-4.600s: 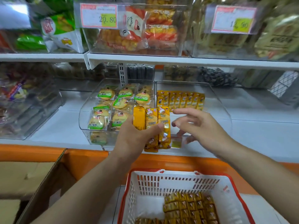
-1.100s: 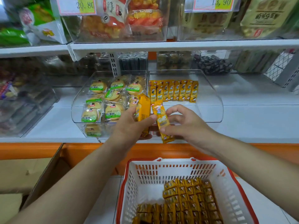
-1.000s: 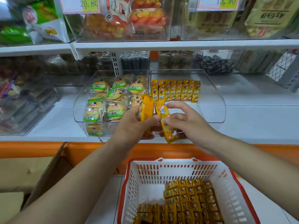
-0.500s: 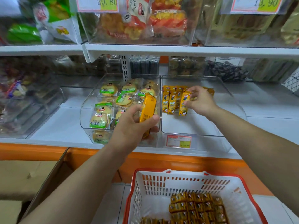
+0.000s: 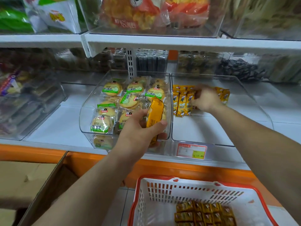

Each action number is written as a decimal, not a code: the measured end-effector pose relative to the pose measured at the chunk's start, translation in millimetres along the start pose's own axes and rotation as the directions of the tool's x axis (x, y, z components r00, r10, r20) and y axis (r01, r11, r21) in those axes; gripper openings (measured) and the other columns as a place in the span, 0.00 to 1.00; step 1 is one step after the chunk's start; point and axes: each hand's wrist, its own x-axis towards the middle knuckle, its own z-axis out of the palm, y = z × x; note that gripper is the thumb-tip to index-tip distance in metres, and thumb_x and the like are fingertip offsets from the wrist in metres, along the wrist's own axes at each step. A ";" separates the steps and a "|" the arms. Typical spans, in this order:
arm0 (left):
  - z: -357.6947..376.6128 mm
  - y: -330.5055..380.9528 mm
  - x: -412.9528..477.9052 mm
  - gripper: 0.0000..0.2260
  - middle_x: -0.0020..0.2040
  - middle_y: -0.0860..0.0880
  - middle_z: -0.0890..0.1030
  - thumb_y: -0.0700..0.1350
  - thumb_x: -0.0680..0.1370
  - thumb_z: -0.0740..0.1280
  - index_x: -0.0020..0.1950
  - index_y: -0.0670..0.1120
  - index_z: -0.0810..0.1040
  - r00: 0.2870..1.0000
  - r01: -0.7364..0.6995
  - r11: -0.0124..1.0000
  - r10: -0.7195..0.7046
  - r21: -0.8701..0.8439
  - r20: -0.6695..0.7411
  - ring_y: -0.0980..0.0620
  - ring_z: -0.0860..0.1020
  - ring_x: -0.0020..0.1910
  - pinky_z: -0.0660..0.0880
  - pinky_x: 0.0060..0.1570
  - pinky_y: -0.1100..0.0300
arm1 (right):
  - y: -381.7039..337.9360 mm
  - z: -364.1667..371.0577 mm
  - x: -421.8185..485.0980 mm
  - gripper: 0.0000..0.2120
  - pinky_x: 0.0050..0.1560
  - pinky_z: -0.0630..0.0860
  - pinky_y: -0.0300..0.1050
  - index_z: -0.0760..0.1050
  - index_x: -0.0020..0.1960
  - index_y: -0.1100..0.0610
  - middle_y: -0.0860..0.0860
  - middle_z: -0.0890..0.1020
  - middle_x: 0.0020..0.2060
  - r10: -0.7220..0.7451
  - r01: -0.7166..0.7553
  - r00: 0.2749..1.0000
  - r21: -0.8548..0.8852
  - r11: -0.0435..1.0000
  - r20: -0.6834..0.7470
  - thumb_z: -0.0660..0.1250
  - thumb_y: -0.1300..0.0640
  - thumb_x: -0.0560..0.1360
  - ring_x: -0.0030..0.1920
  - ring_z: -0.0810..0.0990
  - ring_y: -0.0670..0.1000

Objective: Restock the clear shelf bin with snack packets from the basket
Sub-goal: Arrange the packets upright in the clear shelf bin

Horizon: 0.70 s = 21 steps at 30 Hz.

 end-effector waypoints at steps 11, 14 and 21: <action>26.8 6.7 -21.7 0.12 0.49 0.45 0.87 0.44 0.78 0.73 0.61 0.48 0.78 0.995 -0.003 0.997 -0.004 0.072 0.100 0.49 0.87 0.43 0.82 0.36 0.62 | -27.5 -86.9 -165.0 0.07 0.37 0.80 0.41 0.80 0.50 0.51 0.50 0.85 0.41 -0.097 -0.031 0.979 0.605 0.796 0.178 0.72 0.60 0.75 0.39 0.86 0.50; 44.9 5.3 -33.3 0.14 0.46 0.47 0.87 0.45 0.77 0.75 0.61 0.49 0.78 0.979 -0.018 0.991 -0.010 0.136 0.204 0.48 0.87 0.43 0.81 0.35 0.61 | -33.8 -98.4 -211.1 0.10 0.37 0.81 0.43 0.79 0.59 0.48 0.52 0.86 0.44 -0.096 -0.110 0.965 0.712 0.694 0.242 0.67 0.57 0.79 0.40 0.86 0.54; 75.5 1.2 -57.2 0.15 0.40 0.40 0.84 0.41 0.74 0.78 0.58 0.47 0.80 0.929 -0.189 0.927 0.063 0.322 0.364 0.50 0.81 0.34 0.76 0.32 0.60 | -38.1 -107.7 -242.6 0.11 0.32 0.74 0.42 0.80 0.47 0.54 0.53 0.83 0.37 -0.087 -0.186 0.940 0.710 0.679 0.329 0.67 0.46 0.79 0.34 0.80 0.51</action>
